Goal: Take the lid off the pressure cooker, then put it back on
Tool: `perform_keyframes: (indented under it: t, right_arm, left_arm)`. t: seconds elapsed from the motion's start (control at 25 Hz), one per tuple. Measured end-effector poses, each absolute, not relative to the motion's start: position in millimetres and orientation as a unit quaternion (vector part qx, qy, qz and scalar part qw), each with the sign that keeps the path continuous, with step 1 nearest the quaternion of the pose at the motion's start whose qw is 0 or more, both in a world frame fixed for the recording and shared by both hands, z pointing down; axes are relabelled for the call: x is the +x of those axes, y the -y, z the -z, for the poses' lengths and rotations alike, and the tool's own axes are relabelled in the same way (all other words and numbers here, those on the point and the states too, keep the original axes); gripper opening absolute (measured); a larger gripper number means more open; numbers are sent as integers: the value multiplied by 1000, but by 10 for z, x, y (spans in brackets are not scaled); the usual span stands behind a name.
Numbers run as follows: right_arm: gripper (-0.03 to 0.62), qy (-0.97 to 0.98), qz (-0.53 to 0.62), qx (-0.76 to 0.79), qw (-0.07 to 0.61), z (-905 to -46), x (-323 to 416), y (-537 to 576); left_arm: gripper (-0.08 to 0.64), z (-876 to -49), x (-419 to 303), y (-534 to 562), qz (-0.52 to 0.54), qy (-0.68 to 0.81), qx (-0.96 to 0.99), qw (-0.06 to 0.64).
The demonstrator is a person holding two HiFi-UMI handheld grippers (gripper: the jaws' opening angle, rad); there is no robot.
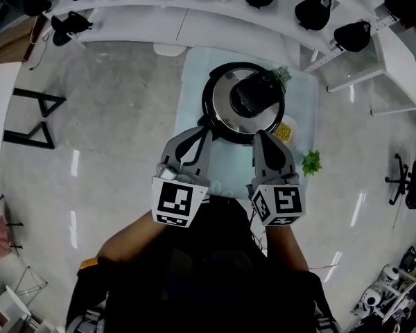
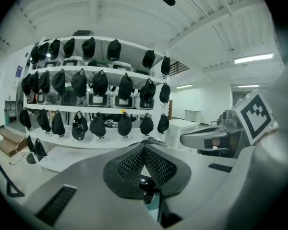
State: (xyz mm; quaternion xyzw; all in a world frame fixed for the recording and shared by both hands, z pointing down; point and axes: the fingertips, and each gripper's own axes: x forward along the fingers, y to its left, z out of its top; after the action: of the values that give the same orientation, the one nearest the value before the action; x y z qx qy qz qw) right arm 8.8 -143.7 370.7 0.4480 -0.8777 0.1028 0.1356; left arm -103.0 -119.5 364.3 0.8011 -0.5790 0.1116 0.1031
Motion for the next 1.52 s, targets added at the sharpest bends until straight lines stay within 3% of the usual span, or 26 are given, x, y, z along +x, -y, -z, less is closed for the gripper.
perform_keyframes:
  t: [0.24, 0.36, 0.92, 1.52]
  right_arm:
    - [25, 903, -90, 394, 146, -3787, 143, 1736]
    - [103, 913, -84, 370, 151, -3831, 123, 1871]
    - [270, 935, -52, 290, 198, -4059, -148, 2261]
    - [313, 930, -65, 261, 250, -4412, -384, 2458]
  left_arm:
    - [8, -3723, -965, 1368, -118, 624, 764, 115]
    - [8, -3775, -948, 1443, -119, 641, 748, 120]
    - [8, -3932, -974, 1609, -131, 676, 713, 131]
    - [8, -4208, -1173, 1729, -134, 687, 697, 158]
